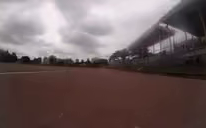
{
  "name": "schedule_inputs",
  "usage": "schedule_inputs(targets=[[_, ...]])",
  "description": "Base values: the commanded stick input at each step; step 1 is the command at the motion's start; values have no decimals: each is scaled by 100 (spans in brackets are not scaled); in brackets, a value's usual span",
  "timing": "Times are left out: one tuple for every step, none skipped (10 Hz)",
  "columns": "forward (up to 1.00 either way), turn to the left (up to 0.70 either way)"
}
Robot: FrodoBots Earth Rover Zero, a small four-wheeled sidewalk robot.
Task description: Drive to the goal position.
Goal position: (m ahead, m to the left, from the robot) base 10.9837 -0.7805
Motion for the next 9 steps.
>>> schedule_inputs(targets=[[70,0],[70,0],[70,0],[70,0],[70,0],[70,0],[70,0],[70,0],[70,0]])
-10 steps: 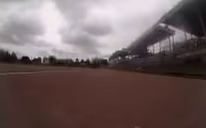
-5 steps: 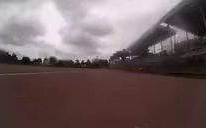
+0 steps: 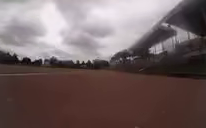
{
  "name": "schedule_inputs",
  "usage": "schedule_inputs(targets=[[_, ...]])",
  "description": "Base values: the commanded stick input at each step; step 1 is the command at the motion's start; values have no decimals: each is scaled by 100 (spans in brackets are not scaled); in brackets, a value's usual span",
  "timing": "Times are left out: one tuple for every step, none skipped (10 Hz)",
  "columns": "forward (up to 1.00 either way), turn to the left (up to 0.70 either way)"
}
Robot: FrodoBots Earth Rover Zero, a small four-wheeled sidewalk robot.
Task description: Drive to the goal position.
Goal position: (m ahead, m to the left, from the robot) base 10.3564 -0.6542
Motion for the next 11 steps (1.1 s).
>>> schedule_inputs(targets=[[70,-35],[70,-35],[70,-35],[70,-35],[70,-35],[70,-27],[70,-16],[70,-2],[70,0],[70,0],[70,0]])
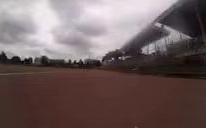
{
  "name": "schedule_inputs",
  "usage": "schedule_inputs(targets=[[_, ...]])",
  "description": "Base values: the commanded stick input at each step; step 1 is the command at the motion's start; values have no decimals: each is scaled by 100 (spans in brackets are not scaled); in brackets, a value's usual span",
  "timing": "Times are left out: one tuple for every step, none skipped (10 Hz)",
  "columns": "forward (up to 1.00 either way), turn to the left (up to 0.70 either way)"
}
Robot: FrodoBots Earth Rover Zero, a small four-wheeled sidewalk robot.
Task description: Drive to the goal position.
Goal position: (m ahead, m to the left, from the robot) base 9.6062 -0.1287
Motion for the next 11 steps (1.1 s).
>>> schedule_inputs(targets=[[70,0],[70,0],[70,0],[70,0],[70,0],[70,0],[70,0],[70,0],[70,0],[70,0],[70,0]])
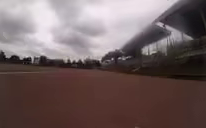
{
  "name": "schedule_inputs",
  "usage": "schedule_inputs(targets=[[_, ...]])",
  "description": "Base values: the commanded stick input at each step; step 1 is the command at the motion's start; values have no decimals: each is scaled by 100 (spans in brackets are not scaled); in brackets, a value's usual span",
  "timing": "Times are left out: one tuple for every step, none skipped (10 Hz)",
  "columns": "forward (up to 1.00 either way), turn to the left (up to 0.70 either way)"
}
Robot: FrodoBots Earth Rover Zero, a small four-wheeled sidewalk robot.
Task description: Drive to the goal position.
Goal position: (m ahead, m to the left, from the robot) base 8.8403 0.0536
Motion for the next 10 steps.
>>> schedule_inputs(targets=[[70,0],[70,0],[70,0],[70,0],[70,0],[70,0],[70,0],[70,0],[70,0],[70,0]])
